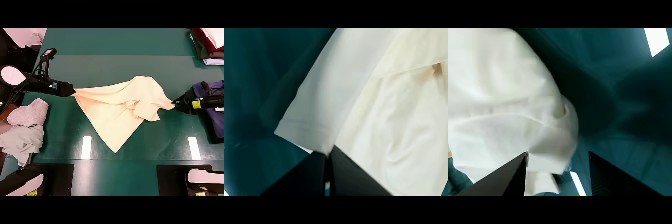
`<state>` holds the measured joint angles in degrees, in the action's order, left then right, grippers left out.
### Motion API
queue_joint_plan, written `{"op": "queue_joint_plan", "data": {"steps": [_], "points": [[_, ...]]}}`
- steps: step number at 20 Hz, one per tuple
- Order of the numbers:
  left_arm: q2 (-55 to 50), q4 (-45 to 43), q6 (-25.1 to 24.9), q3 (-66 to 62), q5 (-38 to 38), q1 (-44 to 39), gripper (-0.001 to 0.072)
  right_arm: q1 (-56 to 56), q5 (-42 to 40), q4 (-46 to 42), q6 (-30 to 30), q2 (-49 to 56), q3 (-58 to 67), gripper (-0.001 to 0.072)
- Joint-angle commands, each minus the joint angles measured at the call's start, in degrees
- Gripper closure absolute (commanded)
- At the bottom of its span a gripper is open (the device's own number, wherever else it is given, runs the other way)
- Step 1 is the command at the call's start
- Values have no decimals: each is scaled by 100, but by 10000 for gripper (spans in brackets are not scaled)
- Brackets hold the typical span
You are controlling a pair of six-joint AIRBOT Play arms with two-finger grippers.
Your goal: Fold the shirts.
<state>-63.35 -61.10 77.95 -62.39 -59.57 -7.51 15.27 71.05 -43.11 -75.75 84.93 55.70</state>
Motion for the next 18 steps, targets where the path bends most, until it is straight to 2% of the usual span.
{"op": "queue_joint_plan", "data": {"steps": [1,2,3,6,8,13,16,18], "points": [[-4,9,9,2,-24,0,683,-136,-363,251,39,109,46,425],[-4,9,9,2,-26,0,683,-136,-354,260,39,109,138,579],[-4,9,9,2,-28,0,683,-133,-310,260,42,105,256,686],[-2,-15,9,-103,-9,0,684,-133,-83,254,48,-114,791,695],[-2,-63,9,-634,-57,0,684,-133,-125,249,48,-540,1325,695],[37,-251,4,-3477,-273,0,684,-129,-560,205,48,-1757,3263,695],[157,-328,0,-5241,-420,0,684,-129,-905,-442,39,-2441,4336,695],[372,-334,-2,-5941,-374,0,684,-127,-1104,-868,35,-2870,4784,695]]}}
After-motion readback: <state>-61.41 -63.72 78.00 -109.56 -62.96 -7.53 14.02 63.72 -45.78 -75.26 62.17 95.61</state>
